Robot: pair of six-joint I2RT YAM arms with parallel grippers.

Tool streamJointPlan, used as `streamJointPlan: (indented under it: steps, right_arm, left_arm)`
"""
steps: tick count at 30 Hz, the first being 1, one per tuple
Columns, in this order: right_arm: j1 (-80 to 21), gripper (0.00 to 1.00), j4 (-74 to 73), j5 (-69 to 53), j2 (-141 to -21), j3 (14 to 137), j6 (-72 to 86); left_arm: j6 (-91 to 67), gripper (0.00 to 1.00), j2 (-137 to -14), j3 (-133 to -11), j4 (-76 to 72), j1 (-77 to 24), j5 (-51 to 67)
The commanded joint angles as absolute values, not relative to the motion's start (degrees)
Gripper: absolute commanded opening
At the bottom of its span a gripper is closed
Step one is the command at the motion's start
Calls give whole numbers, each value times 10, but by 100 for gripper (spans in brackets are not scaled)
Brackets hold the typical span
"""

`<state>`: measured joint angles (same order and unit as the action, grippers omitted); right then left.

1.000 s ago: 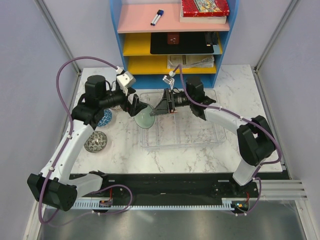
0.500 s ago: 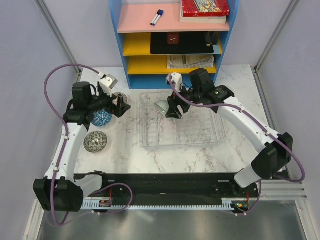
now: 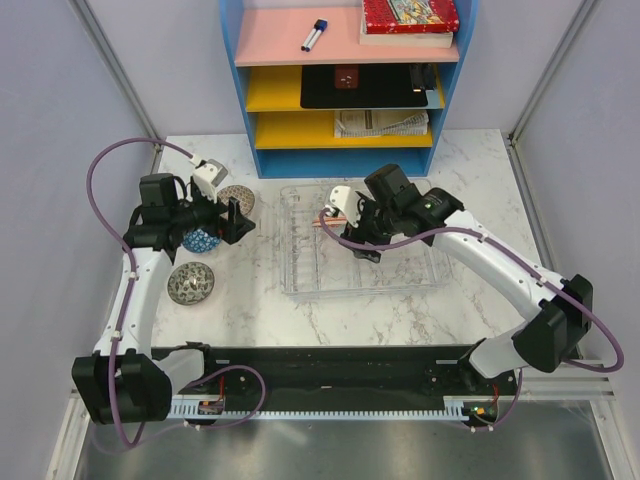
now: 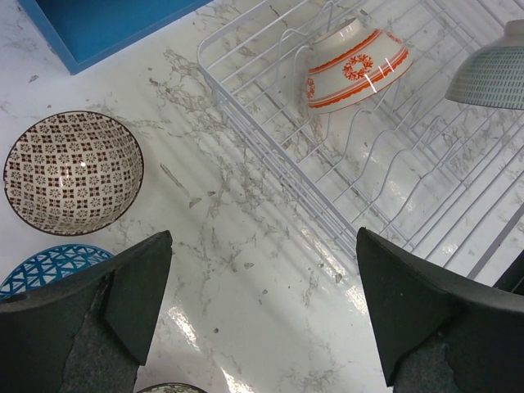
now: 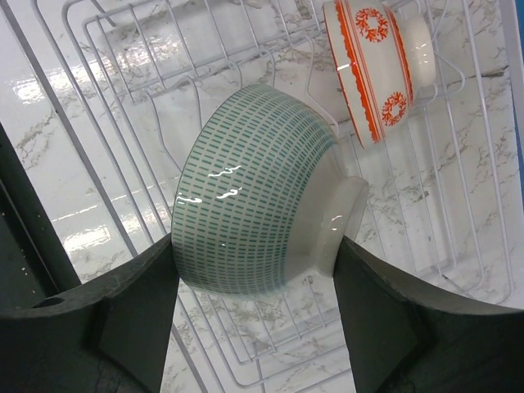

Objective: Load the bowls into the dish rack

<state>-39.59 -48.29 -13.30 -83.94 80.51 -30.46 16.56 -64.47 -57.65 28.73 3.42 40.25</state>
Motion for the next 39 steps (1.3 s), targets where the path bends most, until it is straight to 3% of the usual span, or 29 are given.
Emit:
streamJointPlan:
  steps: [1,18,30,39]
  right_arm:
    - [-410,0,-469,-105,-835,805,-336]
    - [-482,0,-454,-45,-940,837,-344]
    - [-504,0,-454,17,-874,884,-361]
    - [-504,0,-429,42,-891,848,-381]
  left_arm:
    - [185,100,-639,-584,291,37,423]
    - [186,100,-643,-579,291,43,438]
    - [187,100,-649,-580,290,45,446]
    - [185,100,-643,-579,290,46,445]
